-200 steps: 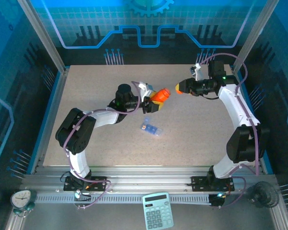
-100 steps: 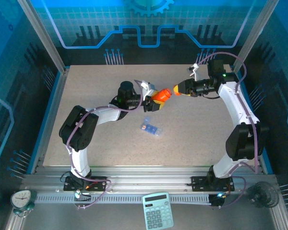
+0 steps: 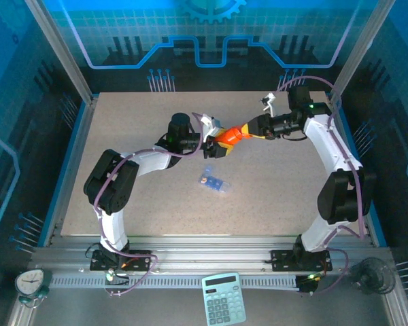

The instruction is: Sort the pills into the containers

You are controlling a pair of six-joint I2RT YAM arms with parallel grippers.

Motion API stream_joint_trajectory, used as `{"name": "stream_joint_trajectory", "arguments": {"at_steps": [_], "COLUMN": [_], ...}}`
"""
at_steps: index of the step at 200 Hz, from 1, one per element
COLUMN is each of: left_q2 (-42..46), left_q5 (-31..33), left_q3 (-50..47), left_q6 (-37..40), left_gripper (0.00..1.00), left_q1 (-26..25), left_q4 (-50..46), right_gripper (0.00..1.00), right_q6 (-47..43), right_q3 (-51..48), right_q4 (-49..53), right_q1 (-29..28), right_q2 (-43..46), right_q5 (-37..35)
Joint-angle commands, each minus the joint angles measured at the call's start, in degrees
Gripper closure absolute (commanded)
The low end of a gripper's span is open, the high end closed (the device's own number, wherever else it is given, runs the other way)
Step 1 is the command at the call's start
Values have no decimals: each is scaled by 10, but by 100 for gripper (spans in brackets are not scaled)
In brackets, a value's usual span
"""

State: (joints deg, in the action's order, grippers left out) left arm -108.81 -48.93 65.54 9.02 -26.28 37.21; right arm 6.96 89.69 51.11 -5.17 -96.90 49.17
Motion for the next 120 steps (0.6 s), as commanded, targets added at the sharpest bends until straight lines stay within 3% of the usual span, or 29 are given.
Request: {"name": "stream_joint_trajectory", "arguments": {"at_steps": [1, 120], "left_q2": [-1, 3], "left_q5": [-25, -69], "left_q3": [20, 70], "left_q6": [18, 89], "left_gripper": [84, 84], "left_q1": [5, -2], "left_q4": [-2, -104], "right_gripper": [57, 58], "right_q6": [-13, -99], "right_q3": [17, 56], "right_q4": [11, 109], "right_q1": [-12, -18], "right_q2": [-7, -52], "right_q5": [22, 39]}}
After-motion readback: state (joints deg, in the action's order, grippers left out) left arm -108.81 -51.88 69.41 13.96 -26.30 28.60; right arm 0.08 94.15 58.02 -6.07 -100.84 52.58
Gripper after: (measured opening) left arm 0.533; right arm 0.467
